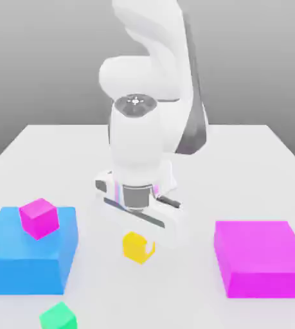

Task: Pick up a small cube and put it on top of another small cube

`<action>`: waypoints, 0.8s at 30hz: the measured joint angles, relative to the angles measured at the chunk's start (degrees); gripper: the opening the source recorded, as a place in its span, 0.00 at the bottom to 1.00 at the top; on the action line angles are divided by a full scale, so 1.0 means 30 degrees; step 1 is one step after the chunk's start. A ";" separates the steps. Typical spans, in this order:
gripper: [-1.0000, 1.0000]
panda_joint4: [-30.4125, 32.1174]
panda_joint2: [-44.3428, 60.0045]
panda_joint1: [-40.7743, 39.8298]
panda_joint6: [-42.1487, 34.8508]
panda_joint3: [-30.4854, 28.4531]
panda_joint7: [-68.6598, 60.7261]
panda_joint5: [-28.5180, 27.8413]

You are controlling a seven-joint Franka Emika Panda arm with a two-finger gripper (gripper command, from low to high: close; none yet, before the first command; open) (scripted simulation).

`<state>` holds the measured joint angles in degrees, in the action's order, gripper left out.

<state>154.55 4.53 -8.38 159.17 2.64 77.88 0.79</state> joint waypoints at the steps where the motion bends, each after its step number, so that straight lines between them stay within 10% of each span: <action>1: 0.00 -0.0687 0.0288 -0.0199 -0.0395 -0.0123 0.0031 0.0029; 14: 0.00 -0.7399 0.5546 -0.2048 -0.1870 -0.1662 0.0292 0.0403; 15: 1.00 -0.7445 0.5920 -0.2088 -0.1549 -0.1625 0.0285 0.0422; 24: 1.00 -0.7371 0.4803 -0.2030 -0.2604 -0.1718 0.0364 0.0305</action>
